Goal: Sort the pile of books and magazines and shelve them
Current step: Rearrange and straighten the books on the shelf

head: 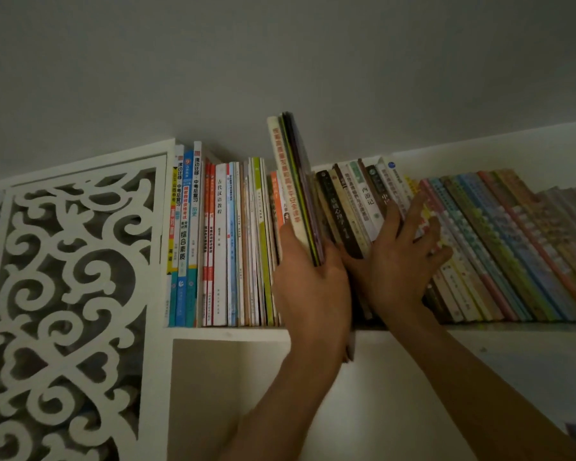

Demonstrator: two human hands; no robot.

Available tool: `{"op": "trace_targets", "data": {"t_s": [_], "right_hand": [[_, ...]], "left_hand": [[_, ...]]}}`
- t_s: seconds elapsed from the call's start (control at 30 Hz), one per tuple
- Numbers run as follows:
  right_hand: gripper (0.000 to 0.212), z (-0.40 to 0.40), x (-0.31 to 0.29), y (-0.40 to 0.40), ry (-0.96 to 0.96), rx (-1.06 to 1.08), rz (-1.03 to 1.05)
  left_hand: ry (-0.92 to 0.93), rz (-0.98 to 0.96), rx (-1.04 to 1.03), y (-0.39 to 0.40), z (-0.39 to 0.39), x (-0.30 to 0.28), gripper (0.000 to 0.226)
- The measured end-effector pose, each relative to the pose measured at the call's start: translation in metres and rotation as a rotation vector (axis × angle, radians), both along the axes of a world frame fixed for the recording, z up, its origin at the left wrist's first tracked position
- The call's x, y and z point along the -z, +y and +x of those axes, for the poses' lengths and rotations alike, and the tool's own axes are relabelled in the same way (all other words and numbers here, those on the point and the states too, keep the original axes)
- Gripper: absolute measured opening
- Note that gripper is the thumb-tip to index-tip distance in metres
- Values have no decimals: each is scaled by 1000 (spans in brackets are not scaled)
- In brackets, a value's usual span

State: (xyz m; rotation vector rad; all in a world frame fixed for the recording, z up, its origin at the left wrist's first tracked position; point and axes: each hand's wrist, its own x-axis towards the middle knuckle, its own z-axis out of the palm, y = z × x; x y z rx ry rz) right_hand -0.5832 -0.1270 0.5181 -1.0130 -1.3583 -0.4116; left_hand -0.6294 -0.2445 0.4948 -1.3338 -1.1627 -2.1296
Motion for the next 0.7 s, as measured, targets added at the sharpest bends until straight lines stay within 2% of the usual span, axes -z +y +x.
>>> {"op": "trace_targets", "data": {"t_s": [0.13,0.27,0.5,0.6,0.7], "right_hand": [[113,5,-4,4,-27,-3,-12],[111,8,-3,3,-31,-3,-10],[109,8,-5,-2,-30,-5,-61],[108,8,-3,-3,-21,-2,-47],[109,9,-2,-4,-42,-1,-61]], "left_hand": [[-32,7,37,8,-2,-6,45],[-34,-68,70,20,-17,-16,45],[78,-207,-121,49,-30,-23,56],[235,-196,-255,48,-29,-19,74],[369,-149,-454,44,-33,-14,71]]}}
